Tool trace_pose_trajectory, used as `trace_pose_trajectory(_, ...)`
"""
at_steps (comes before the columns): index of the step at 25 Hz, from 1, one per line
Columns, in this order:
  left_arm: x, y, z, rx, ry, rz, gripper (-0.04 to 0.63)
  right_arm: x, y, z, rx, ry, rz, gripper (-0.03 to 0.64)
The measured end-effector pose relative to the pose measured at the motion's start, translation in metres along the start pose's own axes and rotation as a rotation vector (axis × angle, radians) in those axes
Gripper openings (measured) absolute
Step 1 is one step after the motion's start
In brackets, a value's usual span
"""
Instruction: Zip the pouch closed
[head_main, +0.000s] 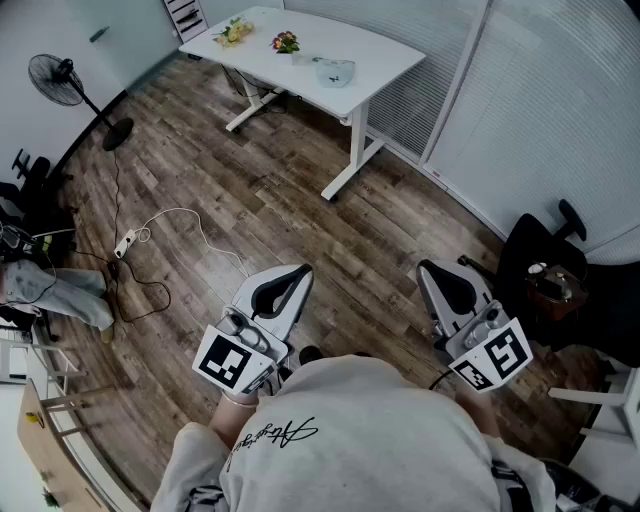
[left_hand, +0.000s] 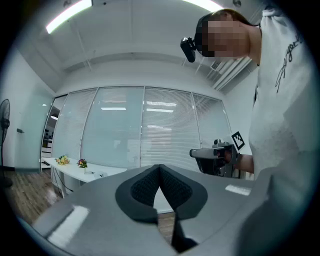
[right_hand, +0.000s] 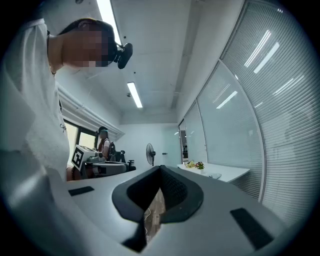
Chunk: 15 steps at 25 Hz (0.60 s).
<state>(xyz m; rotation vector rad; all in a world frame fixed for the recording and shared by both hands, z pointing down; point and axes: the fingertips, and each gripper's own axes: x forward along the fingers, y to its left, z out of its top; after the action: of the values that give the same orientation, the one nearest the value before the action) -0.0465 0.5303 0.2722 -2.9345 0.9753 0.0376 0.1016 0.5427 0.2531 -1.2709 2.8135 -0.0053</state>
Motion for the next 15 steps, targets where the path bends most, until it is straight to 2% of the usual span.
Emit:
trace_pose_trajectory(6, -0.0033, 0.0051, 0.0037, -0.021, -0.014, 0.018, -0.002, -0.0014, 0.0001, 0.0, -0.006, 0.009, 0.0, 0.002)
trace_pose_trajectory(15, -0.0015, -0.0003, 0.0045, -0.012, -0.02, 0.023, -0.002, -0.0024, 0.001, -0.0032, -0.008, 0.015, 0.014, 0.002)
